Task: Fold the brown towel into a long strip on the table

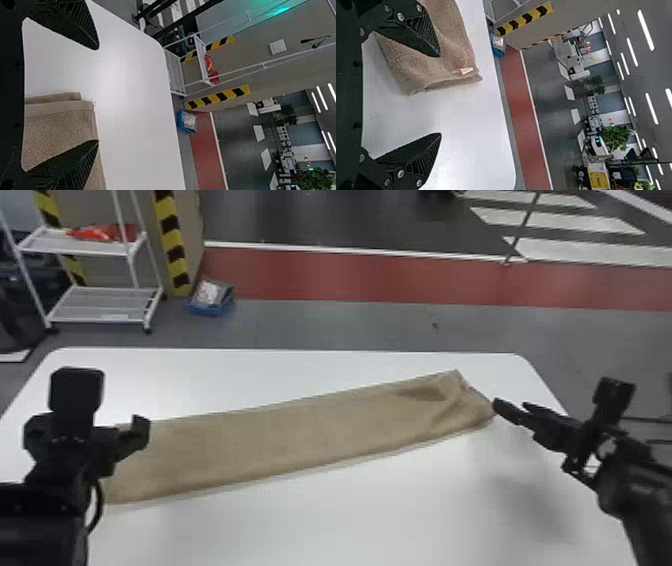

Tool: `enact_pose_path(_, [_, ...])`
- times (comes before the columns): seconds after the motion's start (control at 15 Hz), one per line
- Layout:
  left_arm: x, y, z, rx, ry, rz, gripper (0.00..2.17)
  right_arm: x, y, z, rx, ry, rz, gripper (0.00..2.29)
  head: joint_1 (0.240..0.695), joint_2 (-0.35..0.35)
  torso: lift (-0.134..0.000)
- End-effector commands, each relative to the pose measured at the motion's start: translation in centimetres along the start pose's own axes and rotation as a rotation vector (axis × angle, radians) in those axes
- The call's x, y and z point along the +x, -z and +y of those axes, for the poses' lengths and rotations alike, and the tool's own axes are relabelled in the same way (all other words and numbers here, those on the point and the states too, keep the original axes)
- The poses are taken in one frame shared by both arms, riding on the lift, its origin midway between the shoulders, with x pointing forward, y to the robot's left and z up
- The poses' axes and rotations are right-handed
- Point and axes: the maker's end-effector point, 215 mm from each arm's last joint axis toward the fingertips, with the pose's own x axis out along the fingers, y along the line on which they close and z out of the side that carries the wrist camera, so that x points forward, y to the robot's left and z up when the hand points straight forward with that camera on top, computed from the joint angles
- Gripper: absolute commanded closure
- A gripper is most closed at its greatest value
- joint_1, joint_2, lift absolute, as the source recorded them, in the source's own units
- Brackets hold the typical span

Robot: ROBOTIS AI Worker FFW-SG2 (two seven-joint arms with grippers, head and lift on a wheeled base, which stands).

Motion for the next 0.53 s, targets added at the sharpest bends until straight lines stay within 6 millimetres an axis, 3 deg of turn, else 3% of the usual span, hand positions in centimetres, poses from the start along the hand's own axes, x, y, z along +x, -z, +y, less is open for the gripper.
enact_pose_path(0.0, [-0.1,-0.8,0.0,-0.015,0.008,-0.032,0.03,-0.4,0.2,-0.5,0.003,0.000,0.015,0.21,0.695,-0.142,-0.111])
enact_pose_path(0.27, [-0.3,-0.6,-0.9,-0.014,0.027,-0.031,0.03,-0.8,0.6,-0.2,-0.005,-0.039,0.049,0.35,0.695,-0.150,-0.111])
enact_pose_path(0.47, [-0.2,-0.4,-1.5,-0.009,0.040,-0.029,0.03,-0.4,1.7,0.6,0.004,-0.055,0.099,0.60,0.695,-0.154,-0.111])
